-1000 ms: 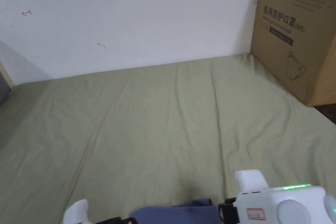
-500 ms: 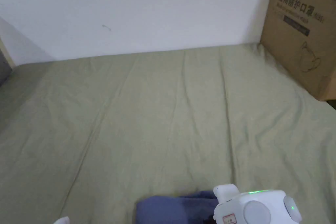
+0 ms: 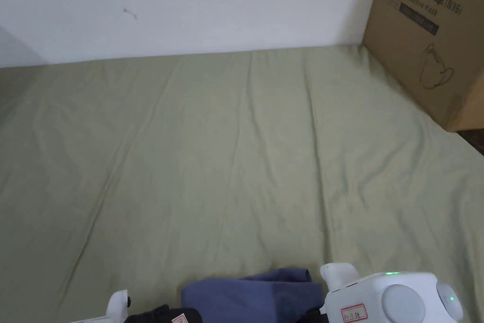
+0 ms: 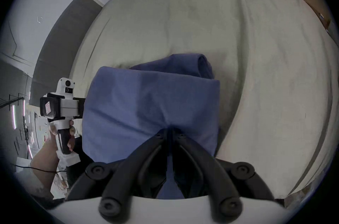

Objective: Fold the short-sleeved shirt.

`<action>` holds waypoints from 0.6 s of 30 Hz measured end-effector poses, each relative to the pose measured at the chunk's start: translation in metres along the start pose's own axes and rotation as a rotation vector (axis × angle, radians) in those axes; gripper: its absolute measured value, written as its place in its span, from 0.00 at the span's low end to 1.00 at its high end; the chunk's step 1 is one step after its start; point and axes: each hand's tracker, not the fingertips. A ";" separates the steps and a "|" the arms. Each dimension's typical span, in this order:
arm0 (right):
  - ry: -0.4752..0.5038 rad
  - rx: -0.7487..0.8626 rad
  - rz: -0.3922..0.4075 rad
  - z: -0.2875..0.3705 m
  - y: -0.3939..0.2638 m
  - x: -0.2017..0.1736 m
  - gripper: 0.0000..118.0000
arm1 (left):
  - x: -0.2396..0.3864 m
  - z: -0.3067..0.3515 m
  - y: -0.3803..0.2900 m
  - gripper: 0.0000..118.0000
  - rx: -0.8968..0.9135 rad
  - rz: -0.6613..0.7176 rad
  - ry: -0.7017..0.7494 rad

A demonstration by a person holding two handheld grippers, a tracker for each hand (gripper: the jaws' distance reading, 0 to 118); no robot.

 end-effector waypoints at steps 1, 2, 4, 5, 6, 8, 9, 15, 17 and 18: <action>0.004 -0.001 -0.007 0.000 0.000 0.001 0.04 | -0.002 -0.006 0.002 1.00 -0.011 0.025 -0.052; 0.009 -0.002 -0.014 -0.001 0.000 0.002 0.04 | -0.006 -0.013 0.003 1.00 -0.024 0.064 -0.085; 0.017 -0.005 -0.022 -0.002 0.001 0.004 0.04 | -0.018 -0.027 0.004 1.00 -0.037 0.115 -0.169; 0.020 -0.006 -0.025 -0.003 0.001 0.005 0.04 | -0.023 -0.035 0.003 1.00 -0.047 0.136 -0.208; 0.021 -0.008 -0.025 -0.003 0.002 0.005 0.04 | -0.026 -0.040 0.003 1.00 -0.053 0.155 -0.226; 0.019 -0.010 -0.025 -0.003 0.002 0.004 0.04 | -0.027 -0.050 0.004 1.00 -0.046 0.170 -0.247; 0.018 -0.010 -0.025 -0.003 0.002 0.004 0.04 | -0.027 -0.051 0.004 1.00 -0.048 0.169 -0.248; 0.024 -0.004 -0.030 -0.004 0.001 0.005 0.04 | -0.035 -0.046 -0.002 0.18 -0.060 0.032 0.195; 0.018 -0.002 -0.031 -0.005 0.000 0.005 0.04 | -0.023 -0.048 -0.004 0.18 -0.033 0.014 0.085; 0.016 -0.003 -0.032 -0.005 0.000 0.004 0.04 | -0.022 -0.051 -0.004 0.18 -0.036 -0.011 0.119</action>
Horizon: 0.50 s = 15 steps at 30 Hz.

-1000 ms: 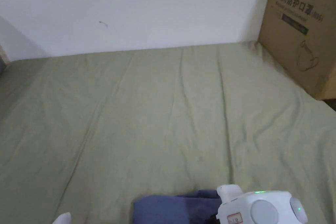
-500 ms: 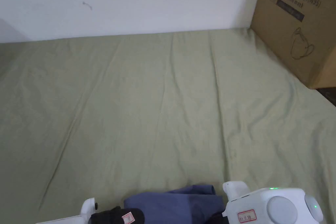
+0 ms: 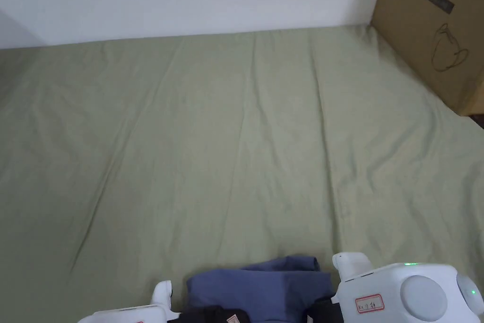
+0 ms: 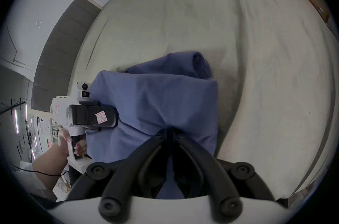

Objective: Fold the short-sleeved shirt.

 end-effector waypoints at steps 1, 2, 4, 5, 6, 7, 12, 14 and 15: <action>-0.003 0.000 0.000 0.000 0.000 -0.001 0.04 | 0.002 0.000 -0.001 0.18 0.010 0.005 -0.009; -0.005 0.000 0.001 0.000 0.000 -0.002 0.04 | 0.007 0.003 -0.003 0.18 0.015 0.001 -0.005; -0.010 0.000 -0.001 0.003 0.001 -0.004 0.04 | 0.011 0.005 -0.002 0.18 0.020 0.013 0.008; -0.011 0.007 -0.008 0.006 0.000 -0.006 0.04 | 0.014 0.006 -0.002 0.18 0.024 0.022 0.017; -0.009 0.018 -0.015 0.009 -0.001 -0.007 0.04 | 0.021 0.008 -0.003 0.18 0.027 0.025 0.029; -0.016 0.041 -0.023 0.014 -0.003 -0.009 0.04 | 0.026 0.009 -0.003 0.18 0.034 0.022 0.051; -0.117 0.158 0.030 0.042 -0.010 -0.032 0.04 | 0.052 0.029 -0.012 0.18 0.075 -0.010 0.107; -0.144 0.219 0.016 0.048 -0.012 -0.044 0.04 | 0.062 0.052 -0.015 0.18 0.119 -0.034 0.129; -0.152 0.241 0.017 0.049 -0.012 -0.051 0.04 | 0.065 0.064 -0.016 0.18 0.139 -0.041 0.138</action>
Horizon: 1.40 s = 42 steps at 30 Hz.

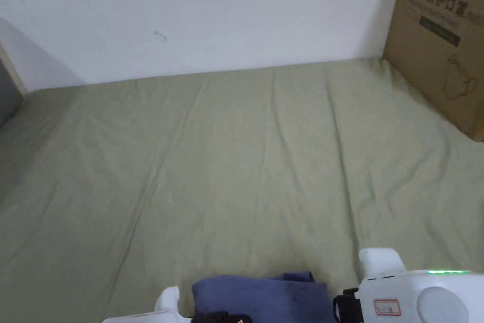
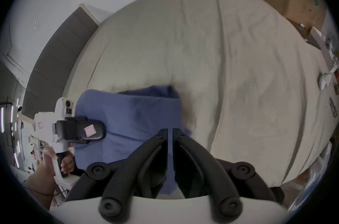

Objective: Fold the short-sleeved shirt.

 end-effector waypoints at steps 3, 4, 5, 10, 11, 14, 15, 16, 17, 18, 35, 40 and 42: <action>-0.065 0.029 0.025 -0.006 0.005 -0.032 0.04 | 0.000 0.053 0.003 0.18 0.065 -0.019 0.053; -0.091 0.026 0.044 -0.012 0.008 -0.048 0.04 | -0.003 0.075 0.004 0.18 0.088 -0.030 0.089; -0.100 0.021 0.057 -0.019 0.011 -0.063 0.04 | -0.006 0.096 0.004 0.18 0.110 -0.035 0.121; -0.098 0.023 0.147 -0.048 0.020 -0.151 0.04 | -0.038 0.201 0.001 0.18 0.238 0.005 0.258; -0.103 0.028 0.184 -0.053 0.021 -0.170 0.04 | -0.048 0.221 0.001 0.18 0.261 0.018 0.276; -0.105 0.040 0.251 -0.066 0.022 -0.221 0.04 | -0.071 0.271 -0.001 0.19 0.323 0.050 0.315; -0.105 0.043 0.266 -0.070 0.022 -0.236 0.04 | -0.077 0.284 -0.001 0.18 0.339 0.059 0.333; -0.108 0.047 0.284 -0.073 0.022 -0.251 0.04 | -0.085 0.298 0.000 0.18 0.352 0.071 0.352; -0.109 0.048 0.298 -0.077 0.023 -0.265 0.04 | -0.093 0.310 0.001 0.18 0.361 0.078 0.366; -0.108 0.046 0.311 -0.082 0.023 -0.278 0.04 | -0.099 0.320 0.003 0.18 0.365 0.082 0.385; -0.062 -0.035 0.377 -0.151 0.024 -0.348 0.04 | -0.138 0.365 0.113 0.19 0.051 -0.209 0.768; -0.074 -0.048 0.368 -0.160 0.026 -0.340 0.04 | -0.139 0.361 0.140 0.31 -0.003 -0.259 0.862; -0.077 -0.051 0.369 -0.161 0.027 -0.337 0.04 | -0.135 0.362 0.146 0.79 -0.014 -0.295 0.963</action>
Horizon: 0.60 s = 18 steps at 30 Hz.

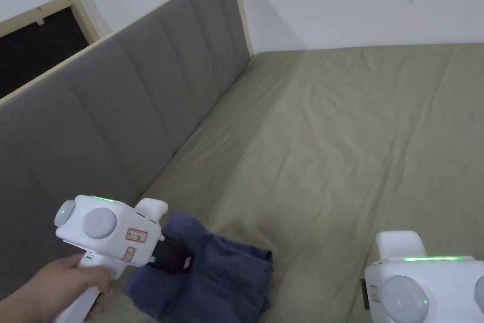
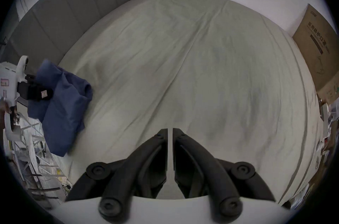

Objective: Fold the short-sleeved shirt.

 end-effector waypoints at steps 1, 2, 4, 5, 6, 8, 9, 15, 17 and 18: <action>-0.001 -0.001 -0.001 0.000 0.000 0.002 0.04 | -0.002 0.002 0.002 0.95 -0.008 -0.022 0.063; -0.001 -0.002 -0.005 -0.001 0.000 0.003 0.04 | -0.005 0.006 0.003 0.99 -0.012 -0.022 0.099; -0.001 -0.002 -0.013 0.000 0.000 0.006 0.04 | -0.010 0.020 0.005 0.97 0.030 -0.004 0.119; -0.001 0.000 -0.017 0.001 0.000 0.008 0.04 | -0.015 0.026 0.005 0.97 0.044 0.024 0.143; -0.001 0.002 -0.021 0.002 0.000 0.009 0.04 | -0.016 0.034 0.004 0.97 0.058 0.035 0.167; -0.002 0.008 -0.025 0.006 0.000 0.011 0.04 | -0.011 0.050 -0.001 0.97 0.099 0.036 0.226; -0.003 0.011 -0.027 0.009 0.000 0.013 0.04 | -0.005 0.056 -0.005 0.97 0.106 0.037 0.264; 0.001 0.044 -0.037 0.031 -0.002 0.018 0.04 | 0.049 0.075 -0.035 0.47 0.127 -0.024 0.277; 0.008 0.055 -0.040 0.041 -0.004 0.022 0.04 | 0.082 0.072 -0.045 0.01 0.127 -0.018 0.265; 0.011 0.059 -0.041 0.045 -0.006 0.025 0.04 | 0.095 0.072 -0.049 0.02 0.149 -0.013 0.266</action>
